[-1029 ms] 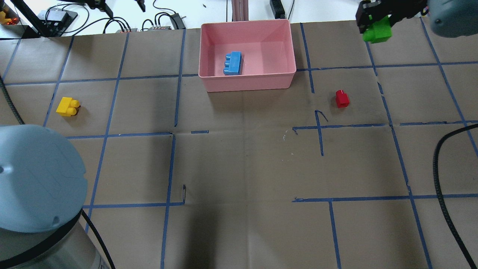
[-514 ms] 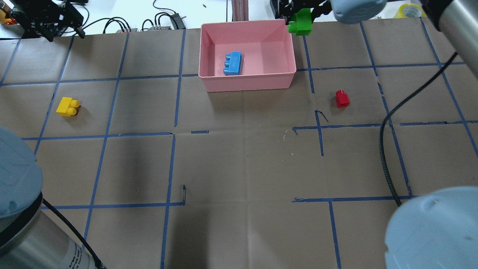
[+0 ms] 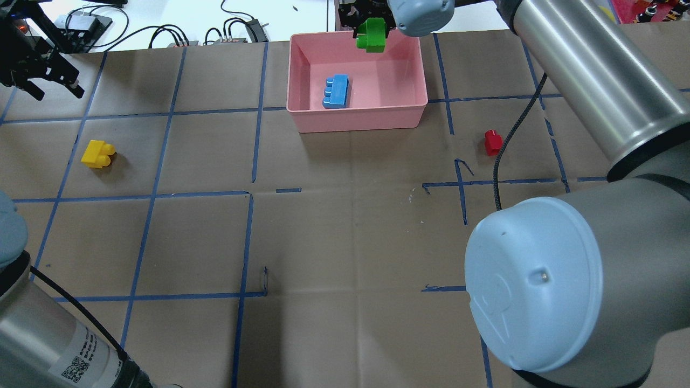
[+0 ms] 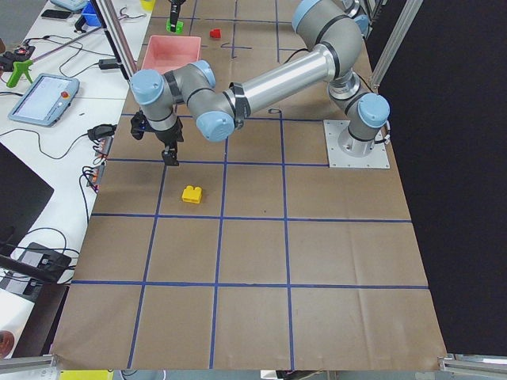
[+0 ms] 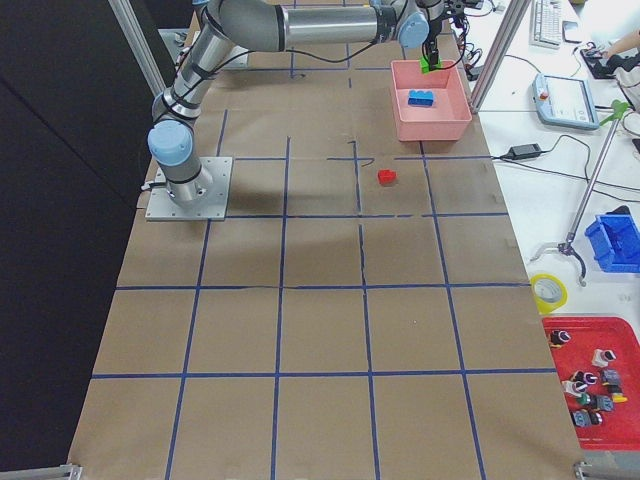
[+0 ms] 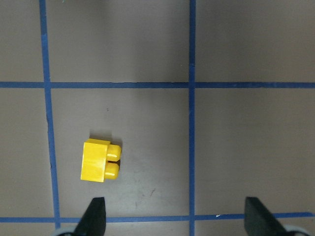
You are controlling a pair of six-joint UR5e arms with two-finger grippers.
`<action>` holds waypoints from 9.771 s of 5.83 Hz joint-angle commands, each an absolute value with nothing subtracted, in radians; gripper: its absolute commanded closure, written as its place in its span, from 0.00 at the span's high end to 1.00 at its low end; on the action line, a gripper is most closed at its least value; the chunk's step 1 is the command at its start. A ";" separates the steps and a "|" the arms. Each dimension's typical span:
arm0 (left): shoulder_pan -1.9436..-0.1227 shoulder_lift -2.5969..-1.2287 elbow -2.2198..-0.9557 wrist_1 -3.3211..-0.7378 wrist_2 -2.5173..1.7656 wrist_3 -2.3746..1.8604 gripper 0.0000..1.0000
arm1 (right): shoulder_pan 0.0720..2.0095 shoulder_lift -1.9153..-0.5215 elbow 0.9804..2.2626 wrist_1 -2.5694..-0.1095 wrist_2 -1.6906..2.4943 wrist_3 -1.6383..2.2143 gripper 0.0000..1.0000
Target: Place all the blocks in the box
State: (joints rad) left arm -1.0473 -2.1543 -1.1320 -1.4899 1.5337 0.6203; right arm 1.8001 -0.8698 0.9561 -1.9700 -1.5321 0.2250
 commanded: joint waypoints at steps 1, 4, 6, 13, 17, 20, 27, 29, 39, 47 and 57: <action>-0.991 -2.198 -1.237 -1.328 1.532 0.745 0.98 | 1.802 -0.856 0.950 -1.980 -1.532 0.218 0.97; -0.994 -2.217 -1.424 -1.078 1.525 0.741 0.98 | 1.784 -0.873 0.960 -2.023 -1.540 0.187 0.99; -0.994 -2.255 -1.466 -0.984 1.523 0.752 0.98 | 1.676 -0.984 0.988 -1.893 -1.555 0.056 0.99; -1.008 -2.243 -1.436 -0.965 1.531 0.747 0.29 | 1.493 -1.042 1.591 -2.174 -1.684 -0.071 0.97; -1.144 -2.163 -1.133 -1.304 1.559 0.598 0.27 | 1.427 -1.048 1.726 -2.270 -1.644 -0.097 0.96; -1.468 -2.219 -0.978 -1.362 1.551 0.014 0.27 | 1.437 -1.037 1.715 -2.272 -1.576 -0.095 0.90; -1.764 -2.496 -0.802 -1.229 1.512 -0.403 0.44 | 1.430 -1.029 1.727 -2.332 -1.559 -0.104 0.86; -1.773 -2.497 -0.805 -1.200 1.561 -0.405 0.99 | 1.428 -1.031 1.727 -2.330 -1.566 -0.106 0.67; -1.470 -1.682 -1.467 -1.500 1.557 0.072 0.99 | 1.638 -1.217 1.407 -1.958 -1.574 0.218 0.04; -1.571 -1.601 -1.508 -1.514 1.565 0.028 0.99 | 1.825 -0.853 0.977 -1.956 -1.575 0.496 1.00; -1.571 -1.603 -1.506 -1.514 1.566 0.032 0.99 | 1.634 -1.425 1.339 -1.360 -1.575 0.084 1.00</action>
